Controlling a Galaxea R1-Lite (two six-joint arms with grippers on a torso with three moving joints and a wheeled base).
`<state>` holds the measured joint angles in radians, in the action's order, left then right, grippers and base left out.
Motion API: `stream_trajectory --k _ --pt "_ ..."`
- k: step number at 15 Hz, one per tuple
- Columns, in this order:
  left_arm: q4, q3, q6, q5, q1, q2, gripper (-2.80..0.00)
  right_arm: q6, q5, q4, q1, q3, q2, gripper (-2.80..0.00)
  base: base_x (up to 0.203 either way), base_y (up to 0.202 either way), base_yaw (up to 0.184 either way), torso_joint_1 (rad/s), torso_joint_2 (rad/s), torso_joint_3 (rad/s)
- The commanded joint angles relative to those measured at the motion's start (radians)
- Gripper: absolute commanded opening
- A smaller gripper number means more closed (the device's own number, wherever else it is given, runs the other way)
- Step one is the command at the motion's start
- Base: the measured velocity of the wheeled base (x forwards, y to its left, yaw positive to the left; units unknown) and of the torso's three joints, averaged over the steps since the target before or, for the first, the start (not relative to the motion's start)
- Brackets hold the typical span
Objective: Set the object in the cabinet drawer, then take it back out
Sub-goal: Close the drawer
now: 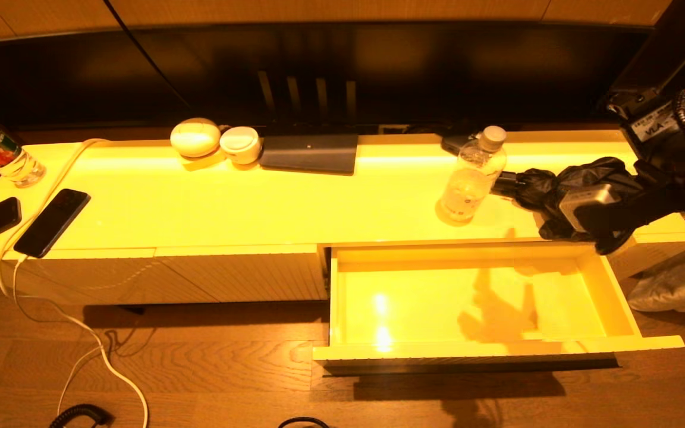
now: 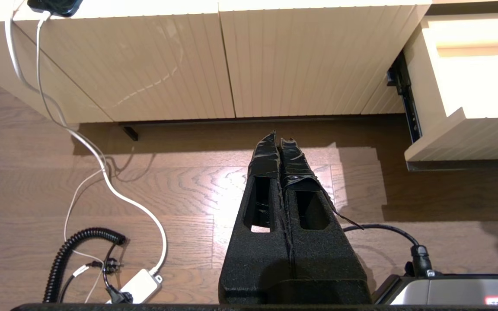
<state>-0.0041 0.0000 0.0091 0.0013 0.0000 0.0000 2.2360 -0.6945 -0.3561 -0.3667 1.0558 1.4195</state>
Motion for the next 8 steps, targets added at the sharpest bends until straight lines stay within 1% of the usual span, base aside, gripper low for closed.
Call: stream_trajectory --k 1,4,6,7,8 --pt "0.0 0.002 0.0 0.0 0.0 0.0 -2.8 -0.231 -0.003 0.194 0.033 0.026 -0.047 0.0 0.0 0.0 0.0 0.0 0.0 0.0" --pt "0.0 0.002 0.0 0.0 0.0 0.0 -2.8 -0.58 -0.003 0.496 0.082 0.077 -0.076 0.0 0.0 0.0 0.0 0.0 0.0 0.0" --pt "0.0 0.002 0.0 0.0 0.0 0.0 -2.8 -0.819 0.0 0.664 0.094 0.111 -0.085 0.0 0.0 0.0 0.0 0.0 0.0 0.0" --pt "0.0 0.002 0.0 0.0 0.0 0.0 -2.8 -0.934 0.004 0.726 0.096 0.126 -0.084 0.0 0.0 0.0 0.0 0.0 0.0 0.0" --pt "0.0 0.002 0.0 0.0 0.0 0.0 -2.8 -1.066 0.014 0.799 0.098 0.143 -0.083 0.0 0.0 0.0 0.0 0.0 0.0 0.0"
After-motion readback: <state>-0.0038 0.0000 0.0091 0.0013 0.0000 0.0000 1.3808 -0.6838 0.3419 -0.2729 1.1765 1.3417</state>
